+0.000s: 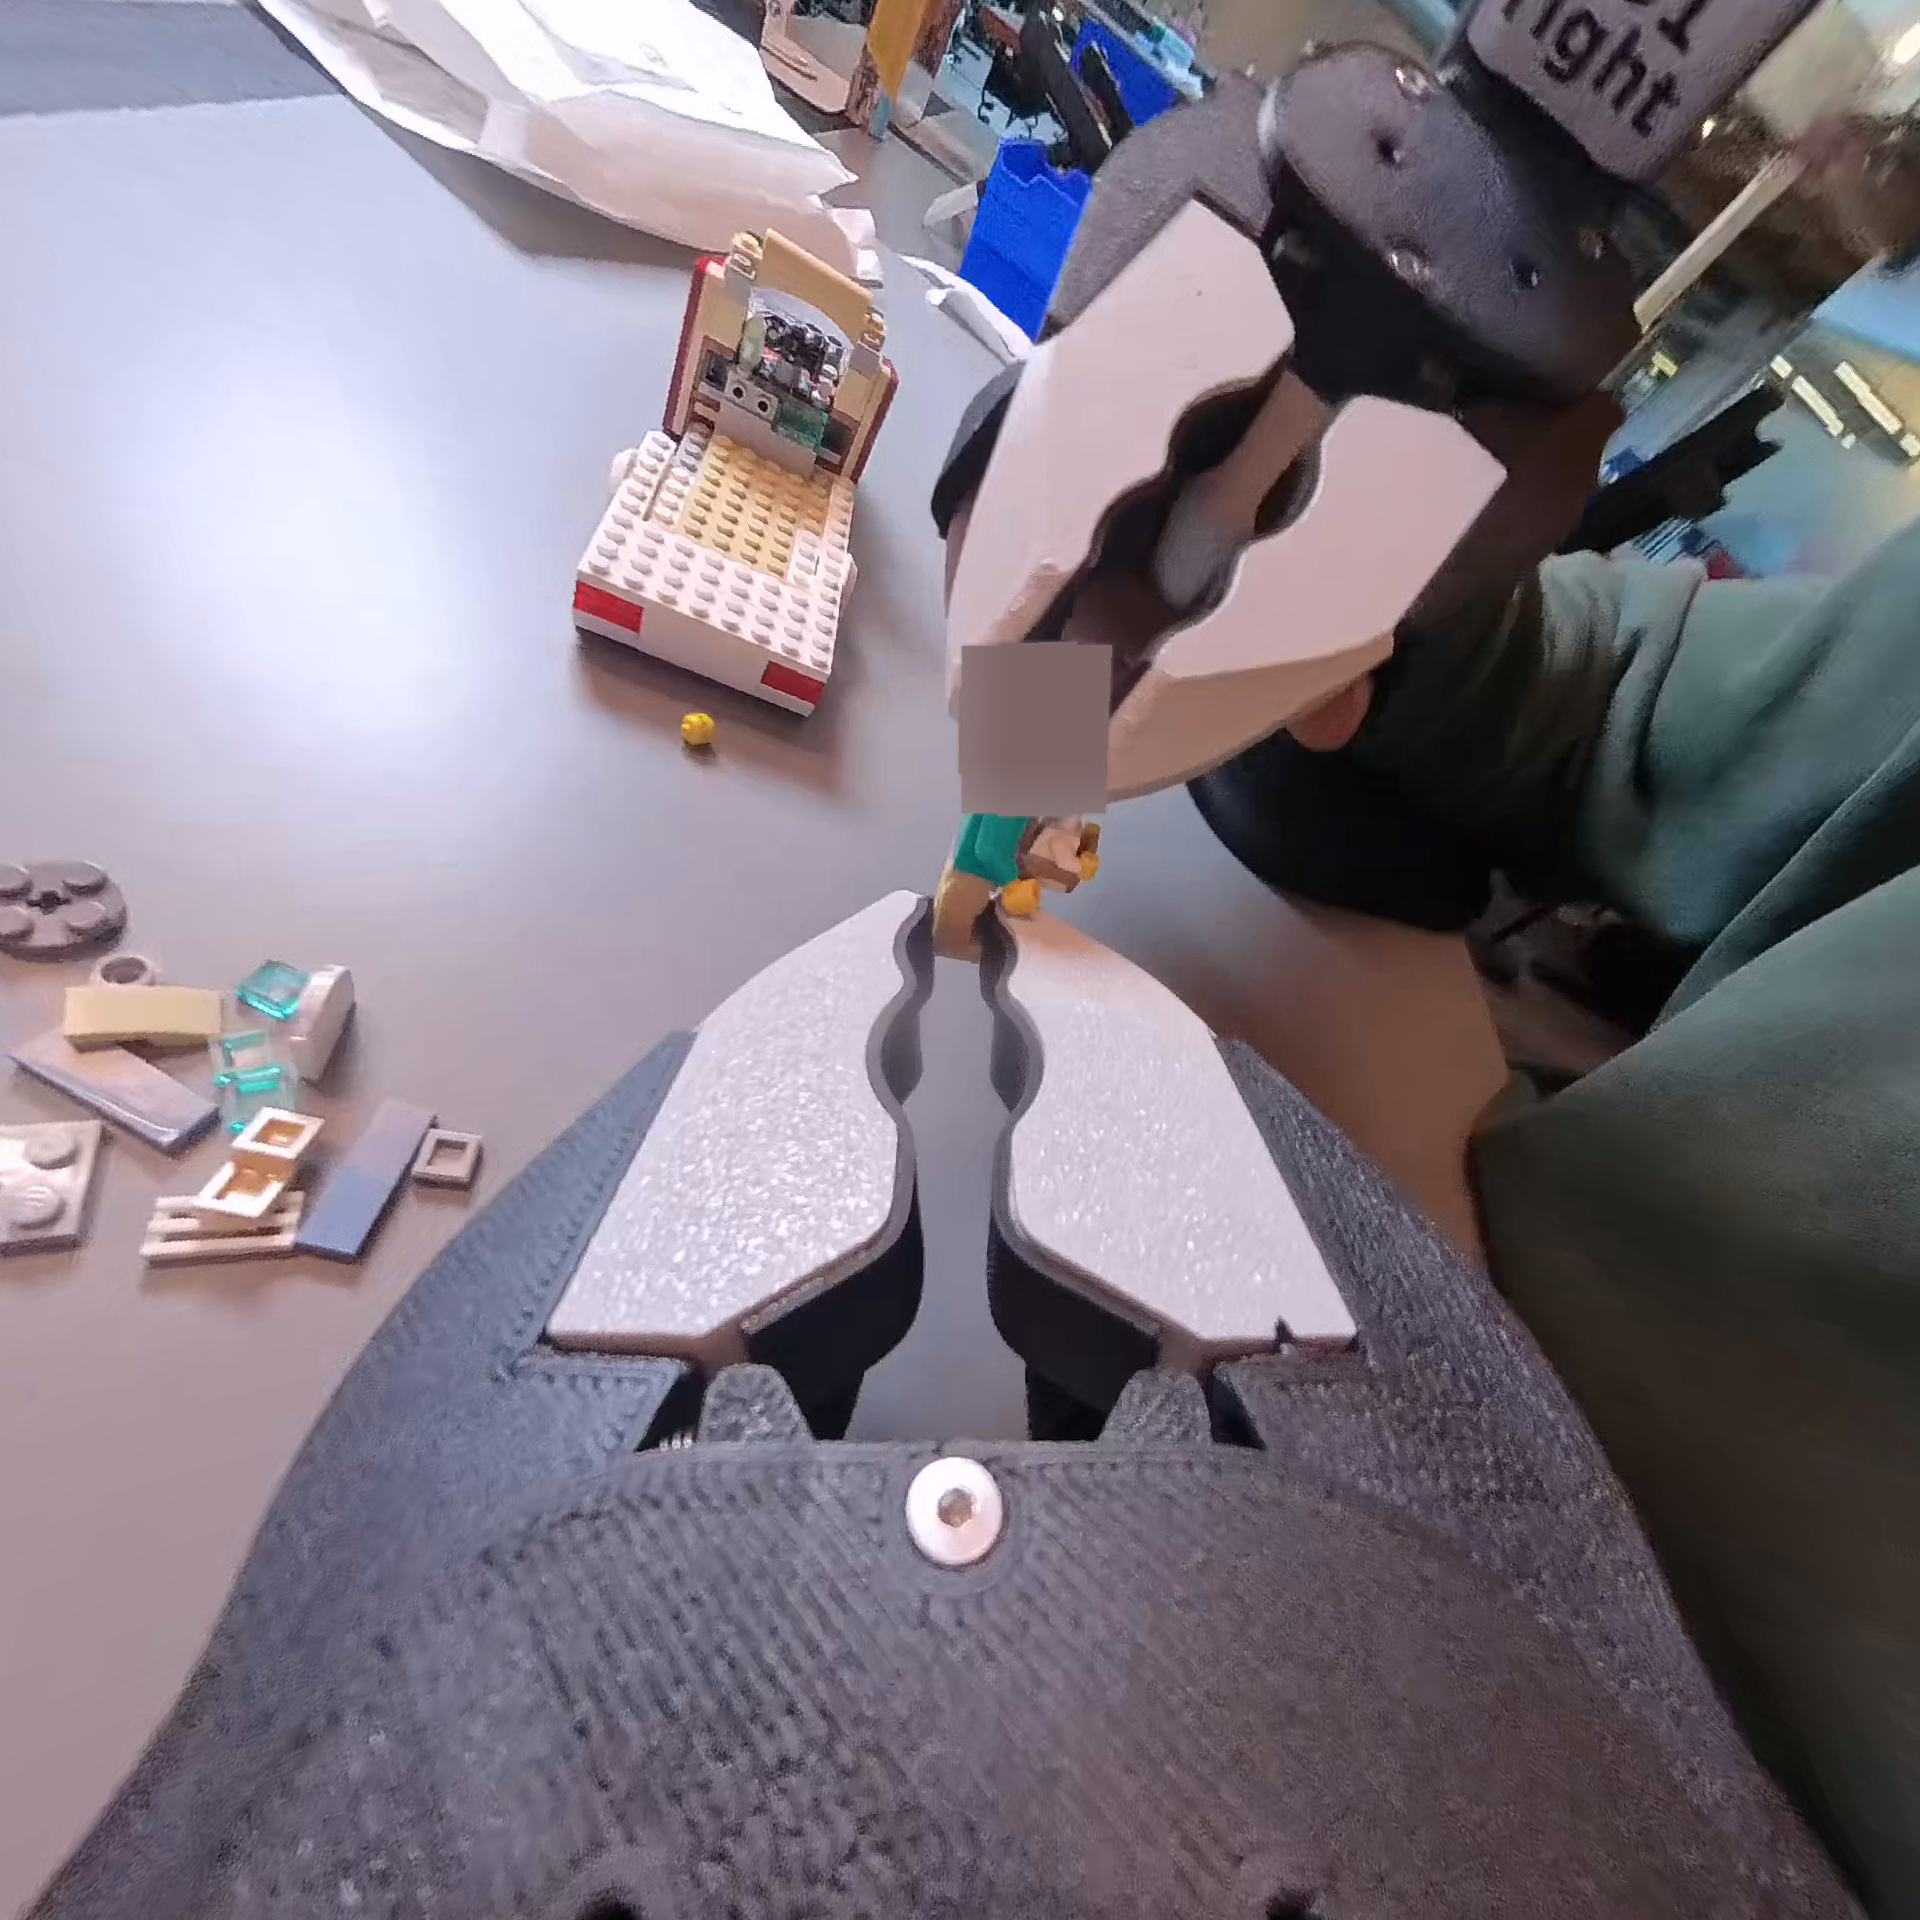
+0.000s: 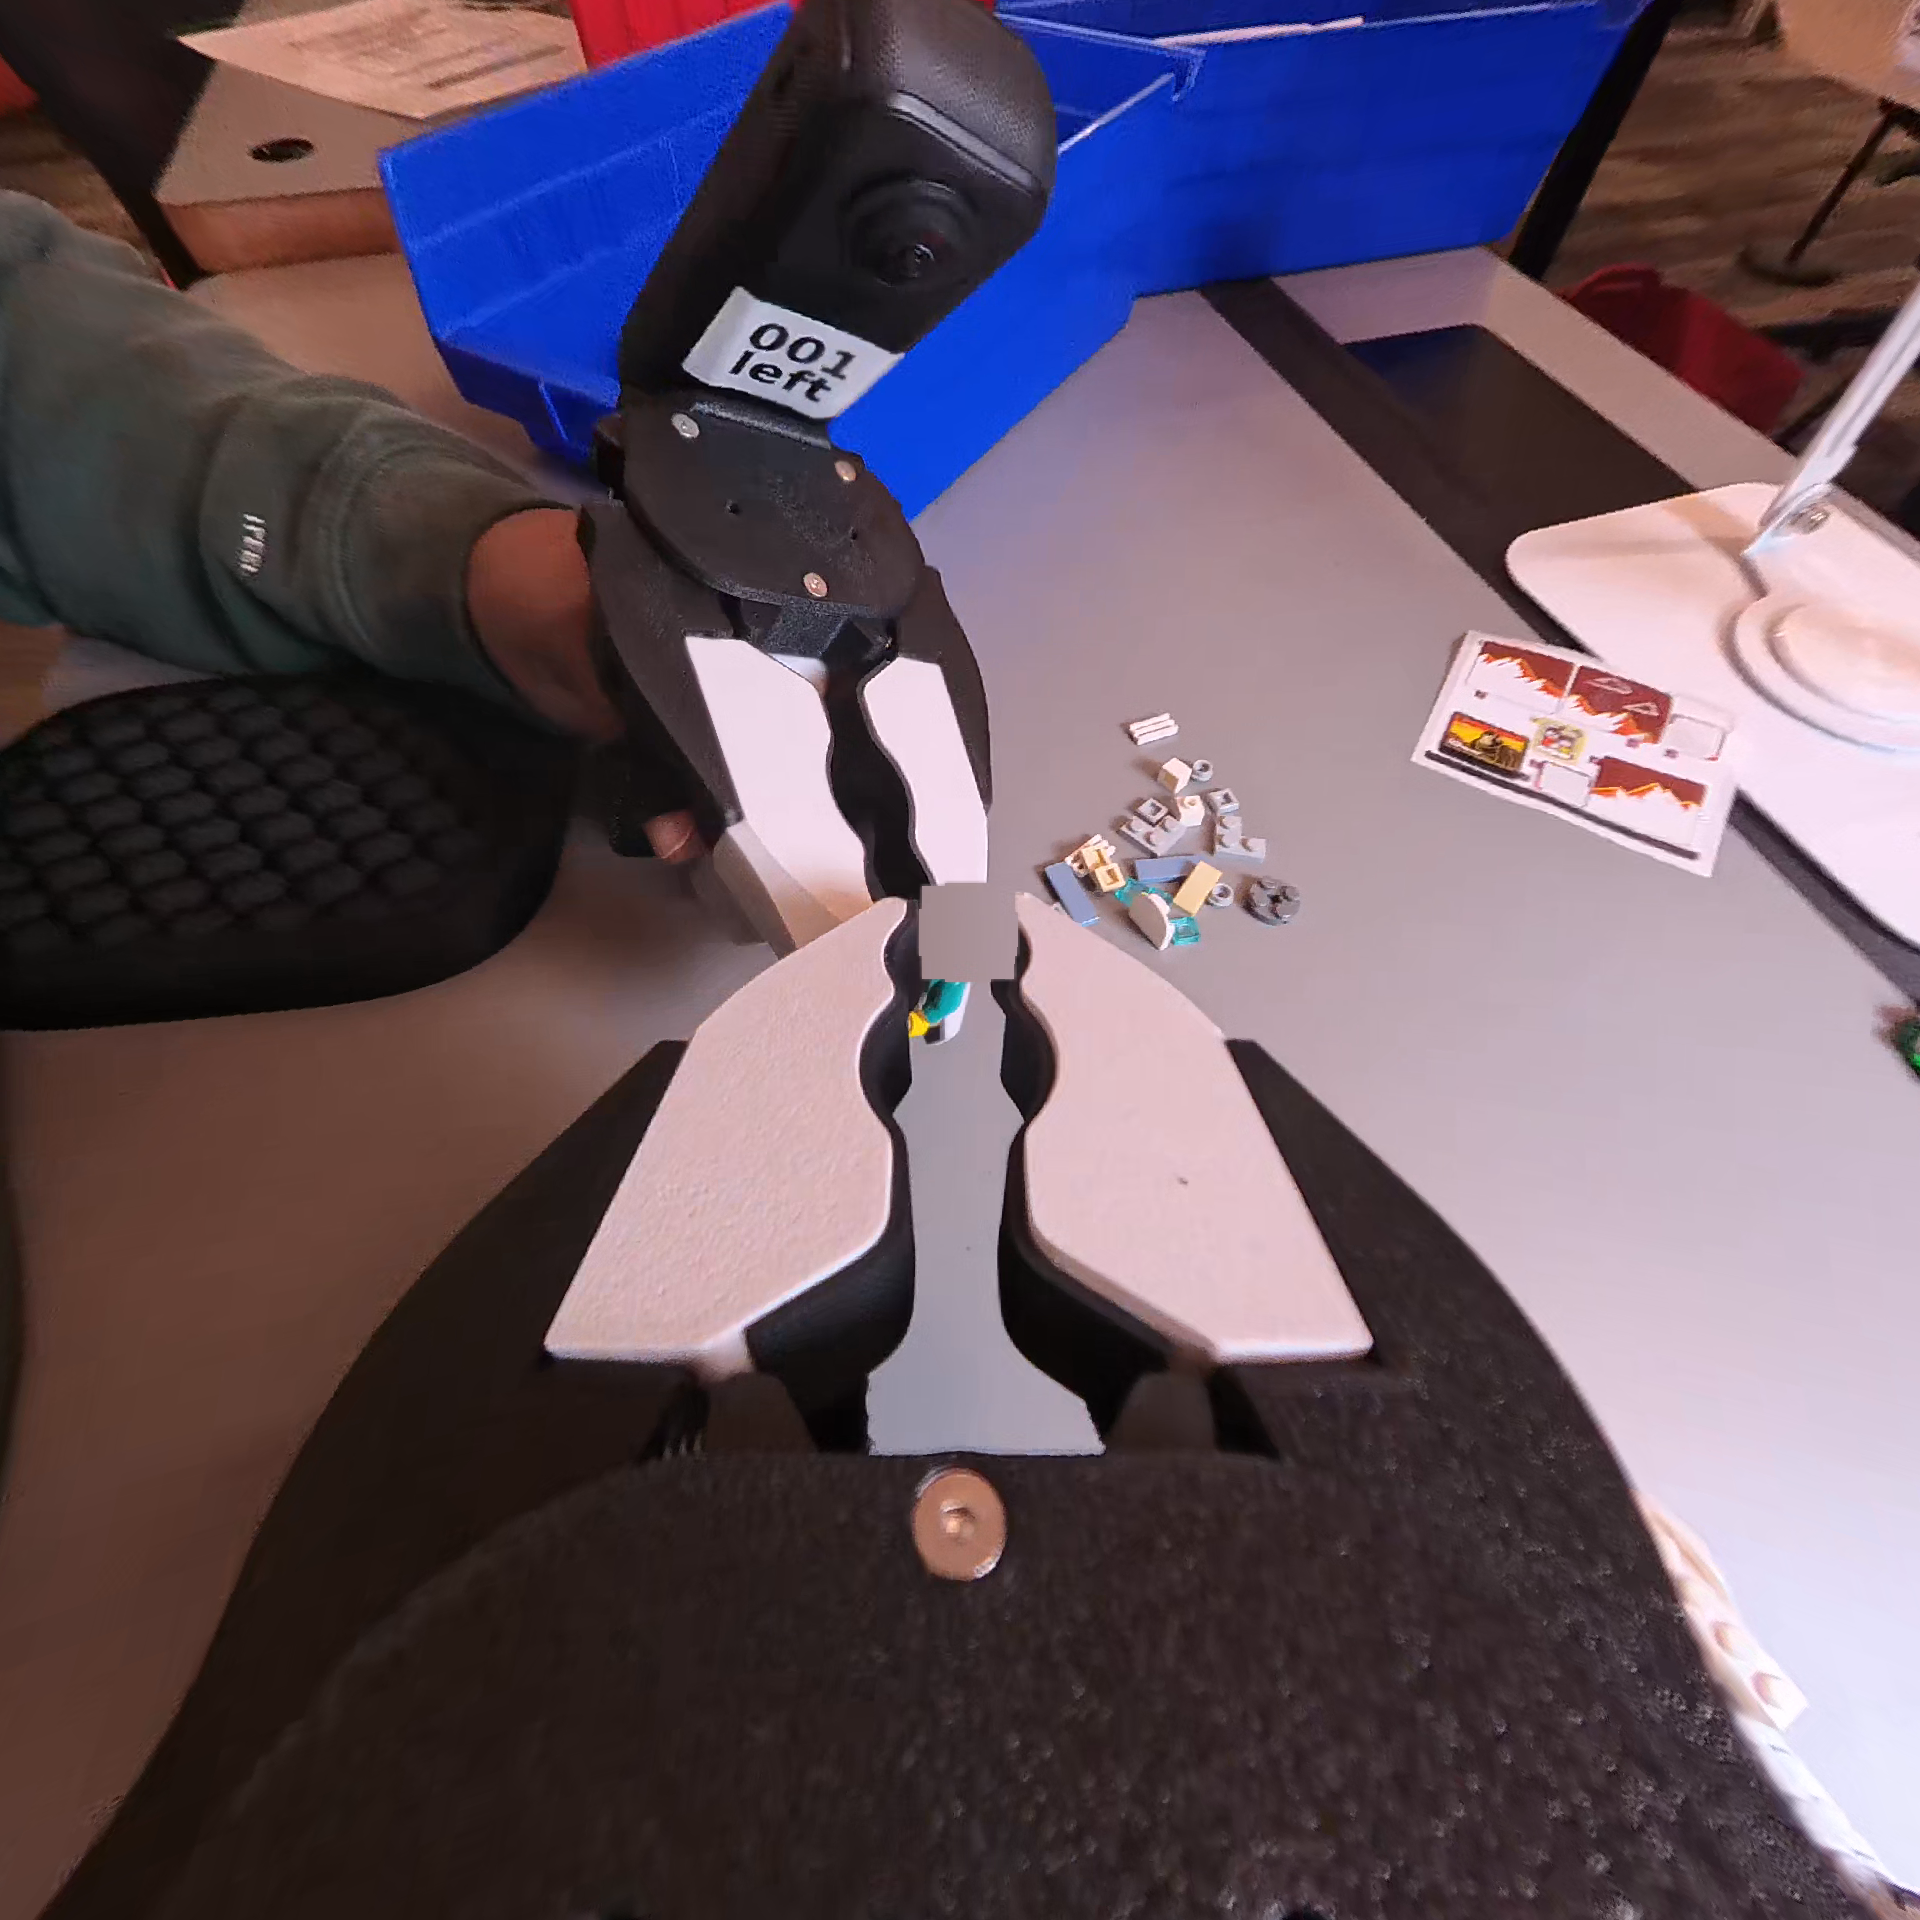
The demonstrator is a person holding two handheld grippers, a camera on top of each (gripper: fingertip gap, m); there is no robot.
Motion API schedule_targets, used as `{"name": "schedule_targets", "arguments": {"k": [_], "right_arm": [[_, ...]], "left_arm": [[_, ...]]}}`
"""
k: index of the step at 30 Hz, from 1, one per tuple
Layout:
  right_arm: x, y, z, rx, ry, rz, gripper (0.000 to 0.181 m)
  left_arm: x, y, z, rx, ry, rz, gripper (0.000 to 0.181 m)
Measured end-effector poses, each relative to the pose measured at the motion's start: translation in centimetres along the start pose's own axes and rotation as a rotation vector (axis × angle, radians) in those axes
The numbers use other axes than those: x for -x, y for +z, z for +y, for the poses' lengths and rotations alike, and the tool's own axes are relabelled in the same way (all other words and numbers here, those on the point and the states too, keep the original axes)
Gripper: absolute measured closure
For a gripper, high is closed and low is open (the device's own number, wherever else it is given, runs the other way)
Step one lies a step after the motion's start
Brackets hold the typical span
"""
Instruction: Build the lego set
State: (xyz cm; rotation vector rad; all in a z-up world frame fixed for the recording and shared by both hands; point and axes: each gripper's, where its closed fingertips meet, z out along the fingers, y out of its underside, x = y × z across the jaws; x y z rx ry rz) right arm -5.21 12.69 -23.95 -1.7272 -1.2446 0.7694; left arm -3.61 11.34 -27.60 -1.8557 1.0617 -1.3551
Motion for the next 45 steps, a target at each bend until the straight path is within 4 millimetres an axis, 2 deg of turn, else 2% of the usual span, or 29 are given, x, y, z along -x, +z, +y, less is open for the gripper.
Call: {"name": "schedule_targets", "arguments": {"k": [5,6,7,8,12,21,31,45], "right_arm": [[-0.3,0.2,0.5,0.023,0.011,-0.003,0.169],[-0.6,0.3,0.7,0.028,0.013,0.002,0.169],[-0.9,0.2,0.7,0.032,0.012,0.009,0.169],[-1.3,0.2,0.8,0.049,0.007,0.014,0.169],[-2.9,0.7,2.9,0.169,-0.063,0.074,0.169],[-2.7,2.1,5.4,0.253,-0.119,0.088,0.169],[-2.3,2.3,5.6,0.256,-0.121,0.07,0.163],[-1.8,1.4,4.9,0.229,-0.088,0.034,0.16]], "left_arm": [[0.6,0.2,0.3,0.01,-0.002,-0.005,0.173],[0.9,0.2,0.6,0.031,0.018,-0.026,0.166],[1.5,0.1,1.0,0.062,0.048,-0.062,0.151],[2.0,0.0,1.3,0.087,0.094,-0.1,0.146],[3.3,-0.7,1.7,0.144,0.245,-0.22,0.15],[4.1,-1.0,2.4,0.193,0.318,-0.298,0.152],[4.1,-1.0,2.5,0.202,0.322,-0.295,0.152],[4.0,-0.9,2.5,0.205,0.325,-0.292,0.152]]}}
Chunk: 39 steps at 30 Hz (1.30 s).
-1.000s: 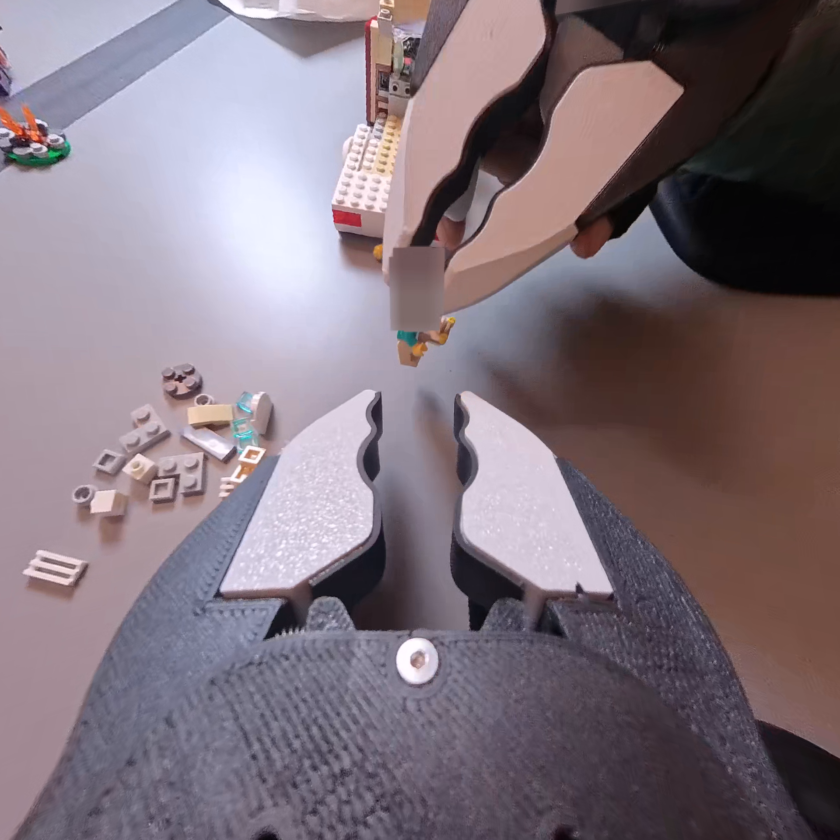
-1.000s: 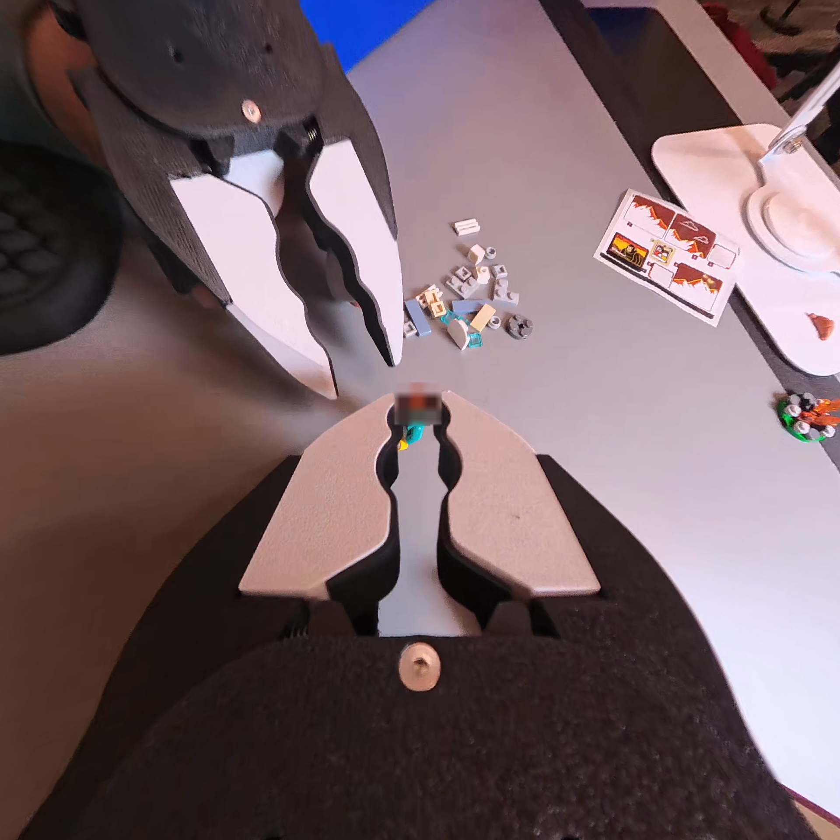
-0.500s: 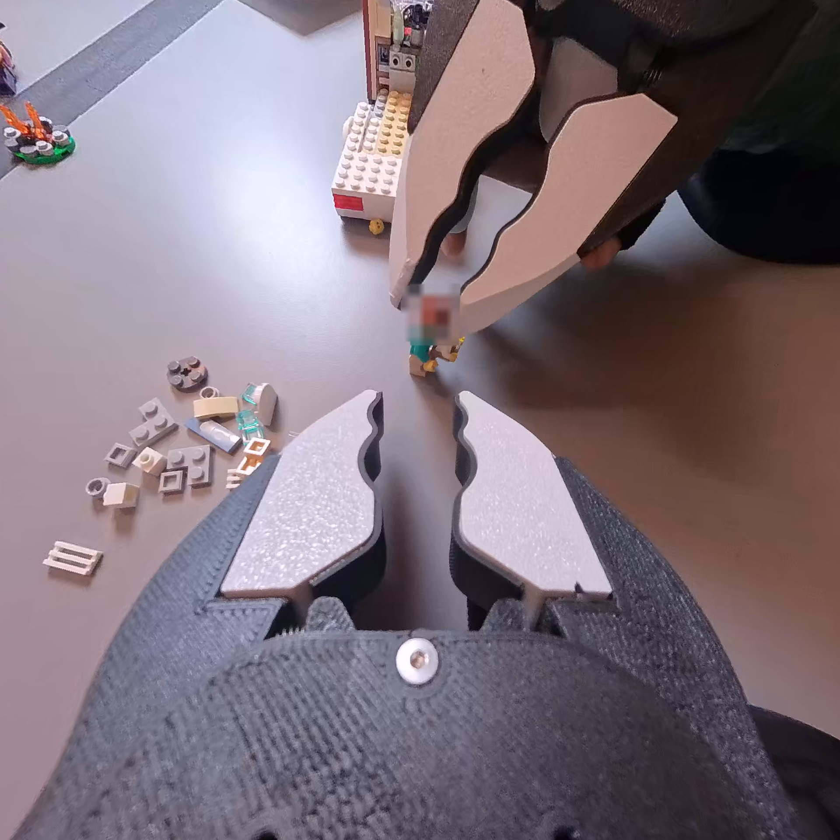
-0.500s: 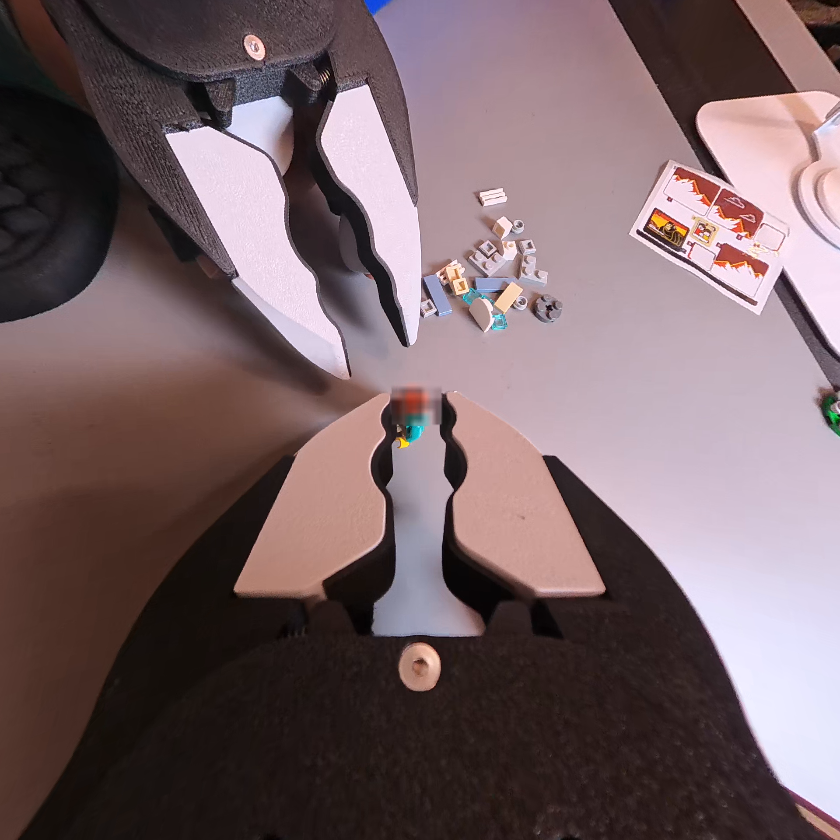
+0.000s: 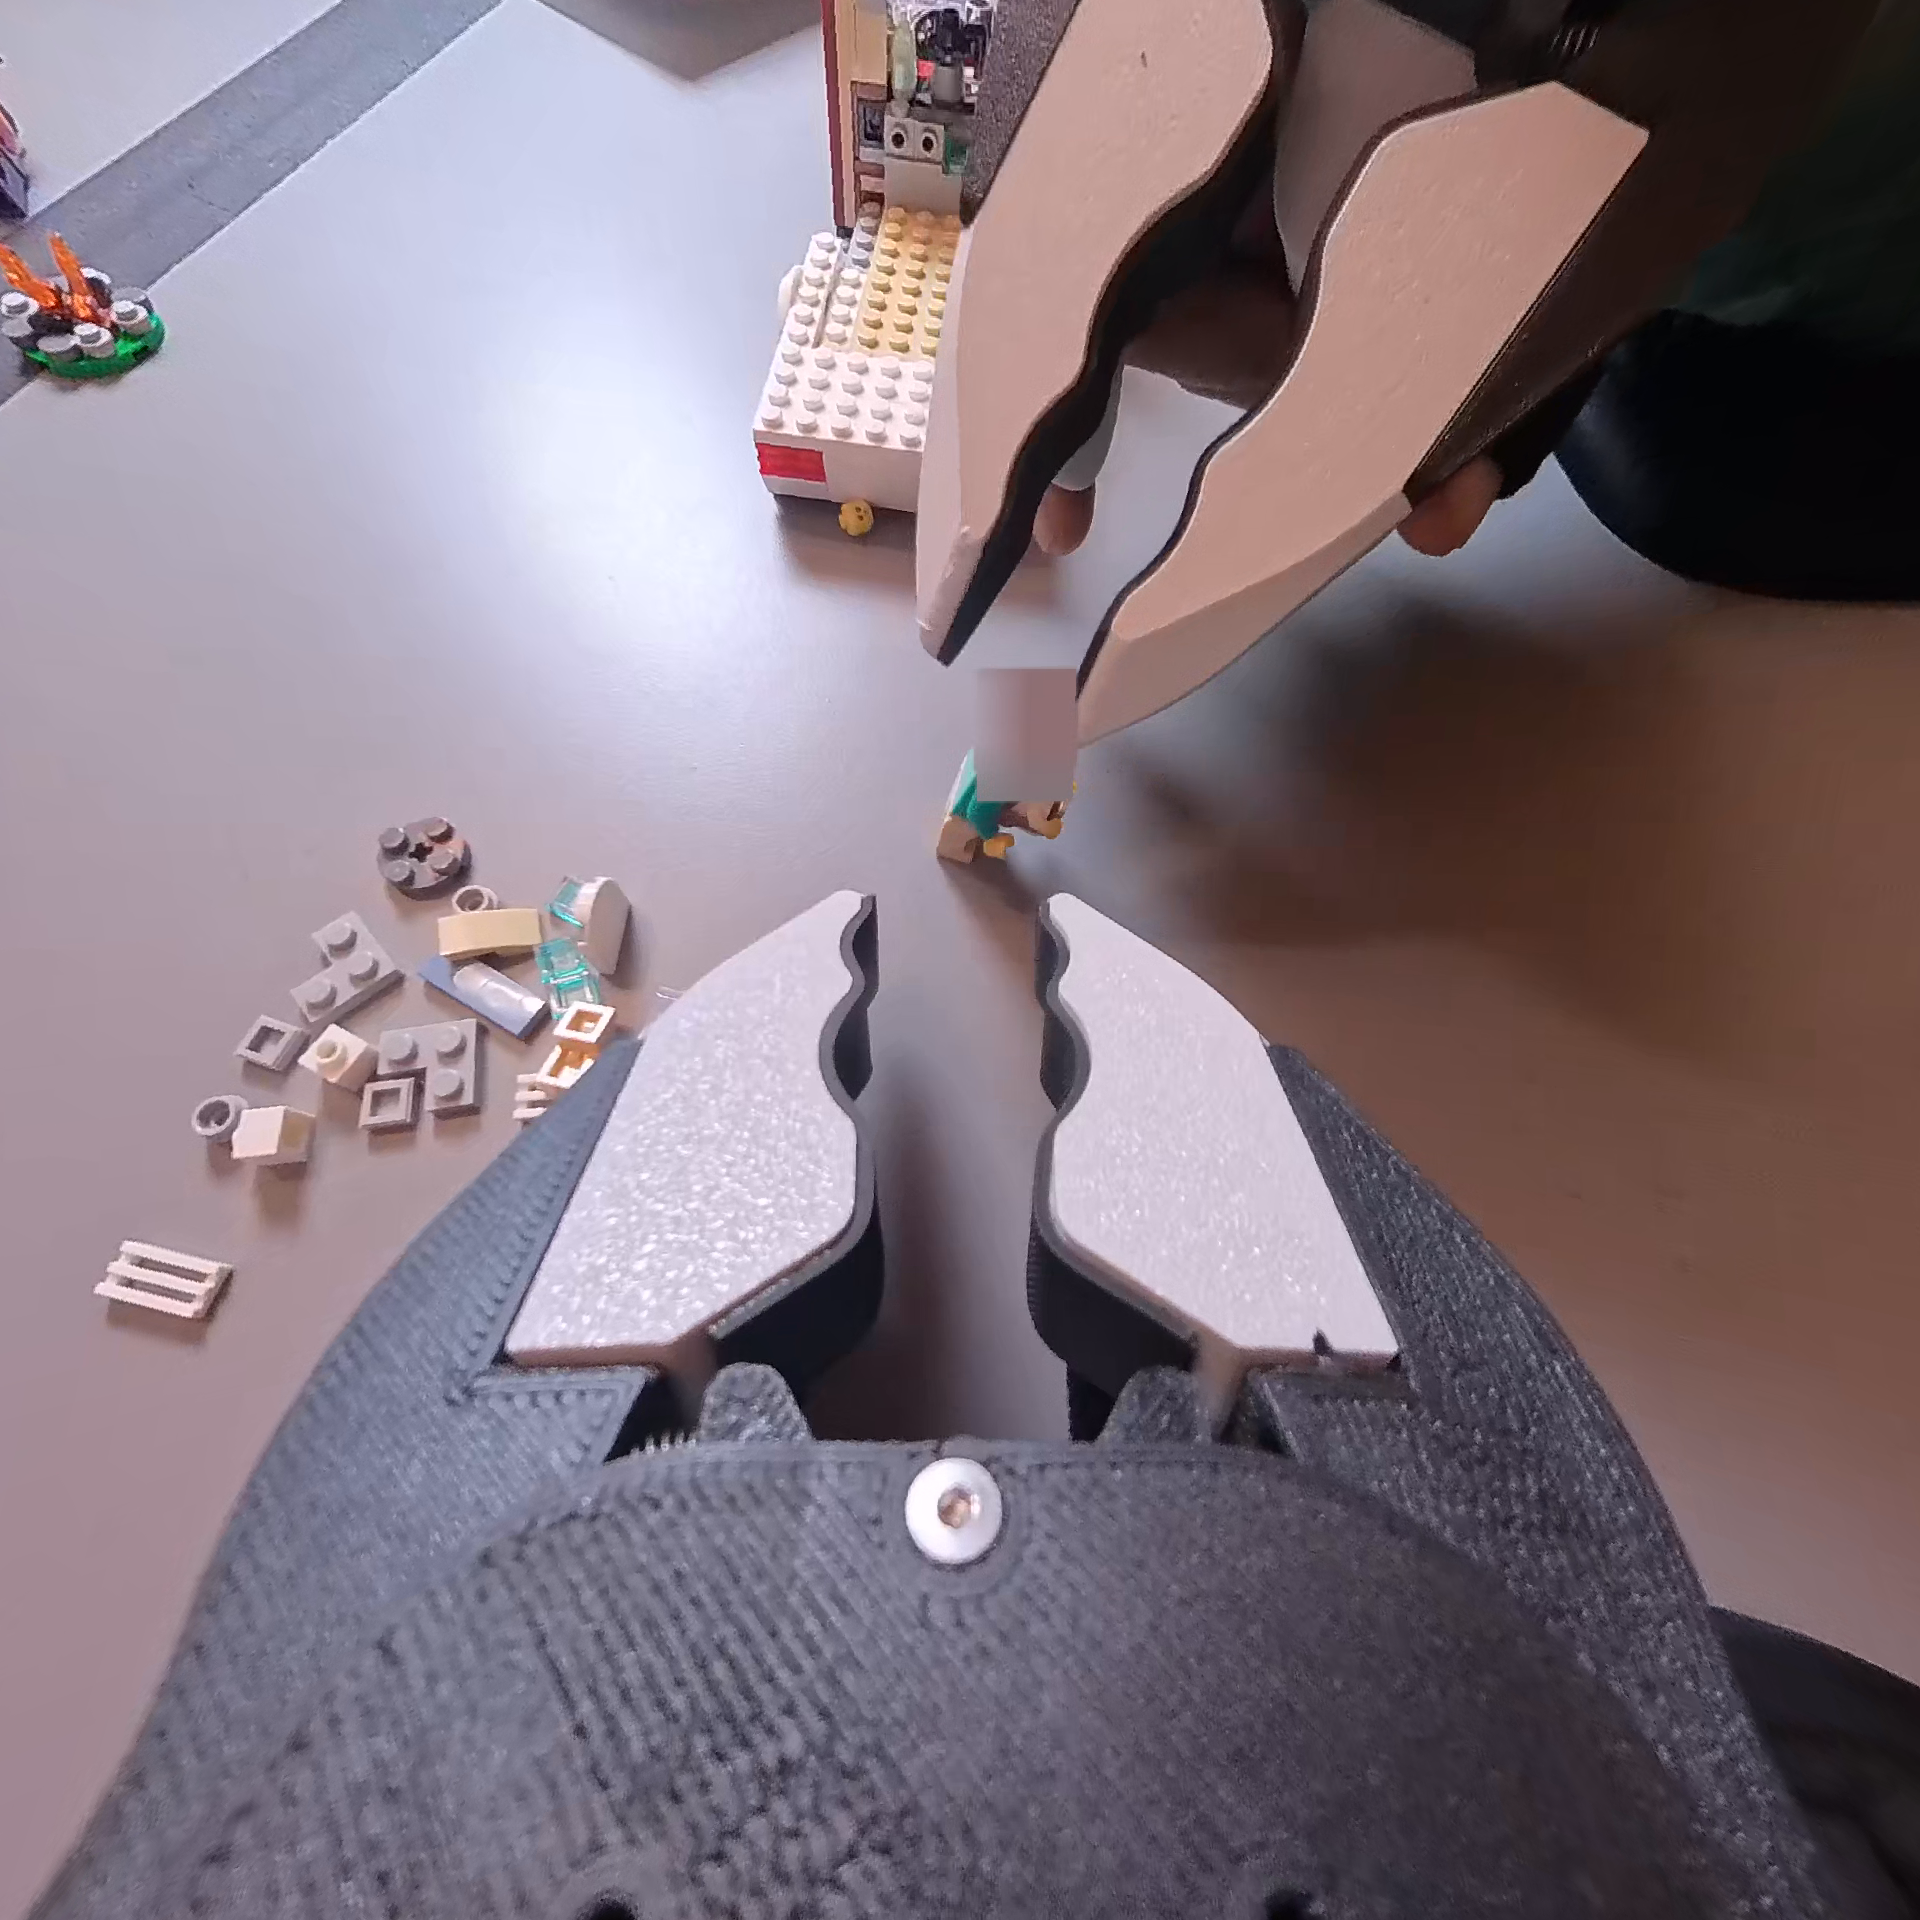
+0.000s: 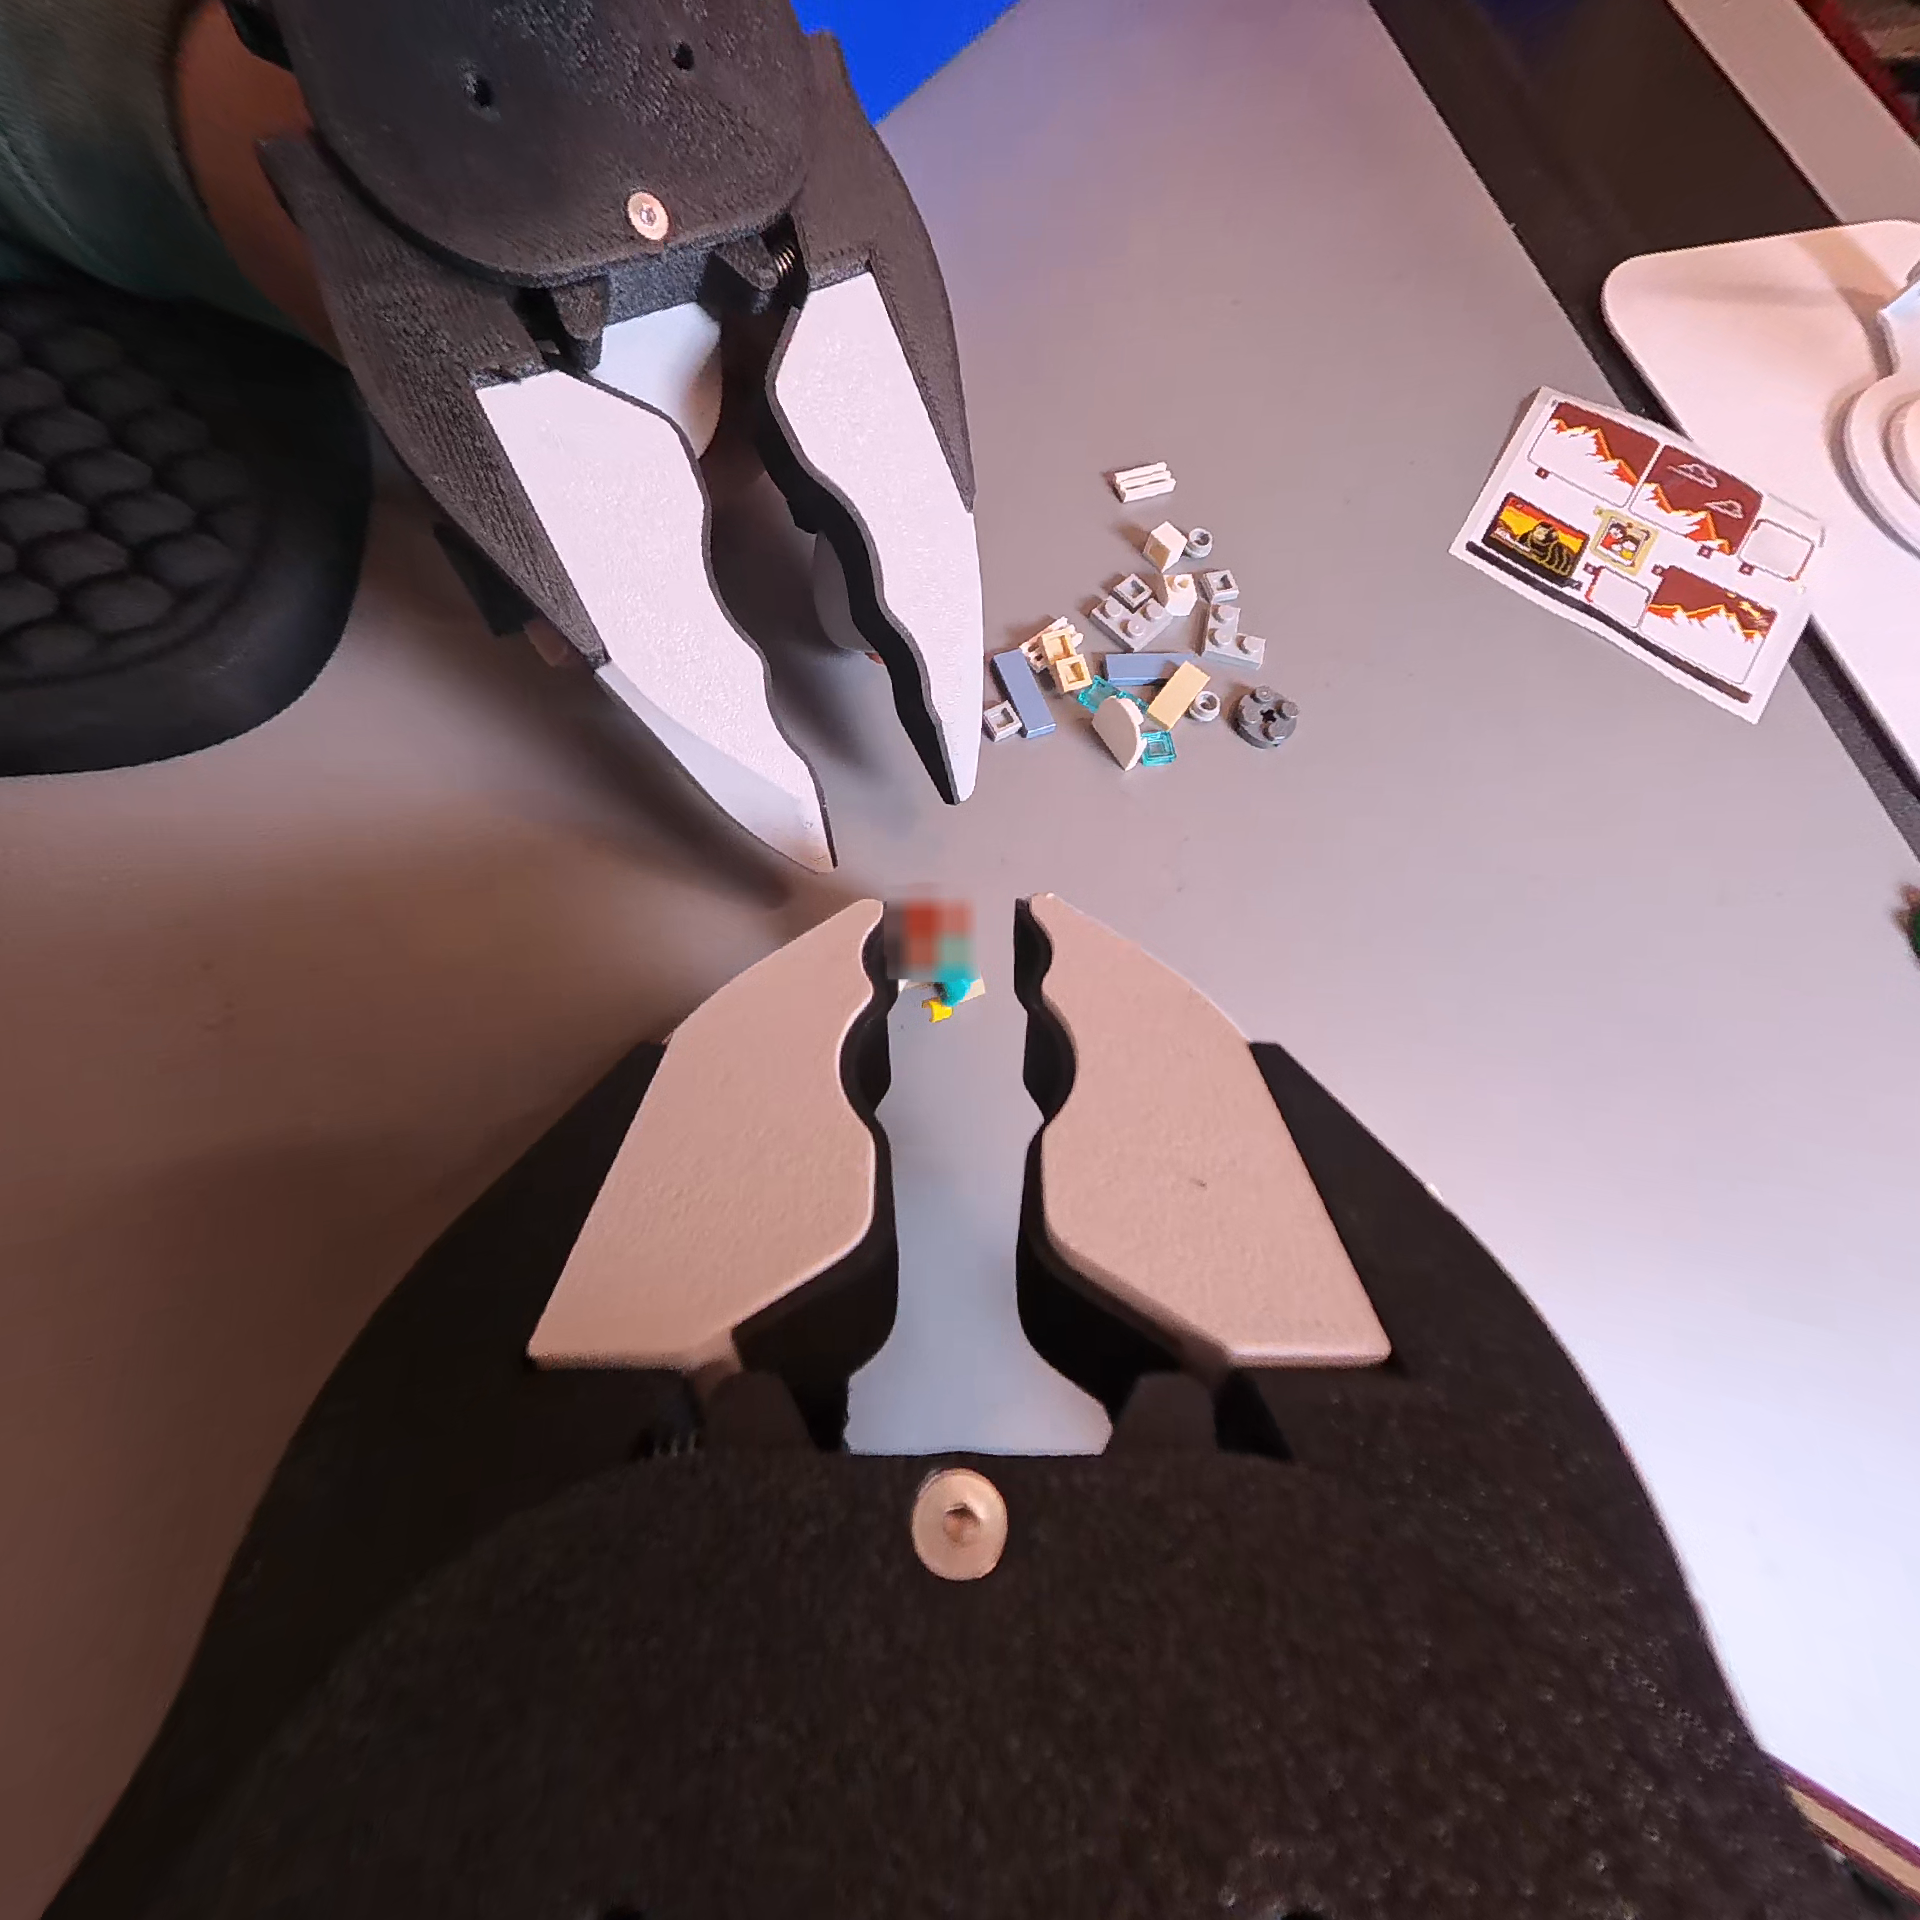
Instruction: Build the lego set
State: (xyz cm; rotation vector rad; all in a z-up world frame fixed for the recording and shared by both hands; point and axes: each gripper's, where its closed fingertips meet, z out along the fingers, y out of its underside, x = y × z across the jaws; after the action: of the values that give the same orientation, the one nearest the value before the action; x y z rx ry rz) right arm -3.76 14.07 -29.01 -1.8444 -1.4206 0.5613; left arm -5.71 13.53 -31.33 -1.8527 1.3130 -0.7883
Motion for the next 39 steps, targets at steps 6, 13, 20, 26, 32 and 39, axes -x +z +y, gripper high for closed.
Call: {"name": "schedule_targets", "arguments": {"k": [6,13,20,26,32,39], "right_arm": [[0.0,0.2,0.2,0.008,0.002,-0.004,0.16],[0.0,0.8,0.7,0.041,0.039,-0.046,0.169],[-0.3,0.9,0.7,0.049,0.124,-0.094,0.169],[0.0,0.6,0.6,0.04,0.262,-0.187,0.169],[0.4,0.3,0.6,0.03,0.312,-0.234,0.169],[0.4,-1.0,-0.7,-0.064,0.374,-0.29,0.169]], "left_arm": [[-0.1,0.4,0.0,0.016,0.029,0.0,0.152],[0.0,2.3,0.2,0.104,0.114,0.02,0.15],[0.0,3.0,0.0,0.129,0.151,0.087,0.166],[-0.4,2.9,-0.2,0.109,0.244,0.083,0.17],[-0.8,2.8,-0.3,0.085,0.292,0.086,0.169],[-1.6,2.2,-0.9,0.03,0.228,0.139,0.156]]}}
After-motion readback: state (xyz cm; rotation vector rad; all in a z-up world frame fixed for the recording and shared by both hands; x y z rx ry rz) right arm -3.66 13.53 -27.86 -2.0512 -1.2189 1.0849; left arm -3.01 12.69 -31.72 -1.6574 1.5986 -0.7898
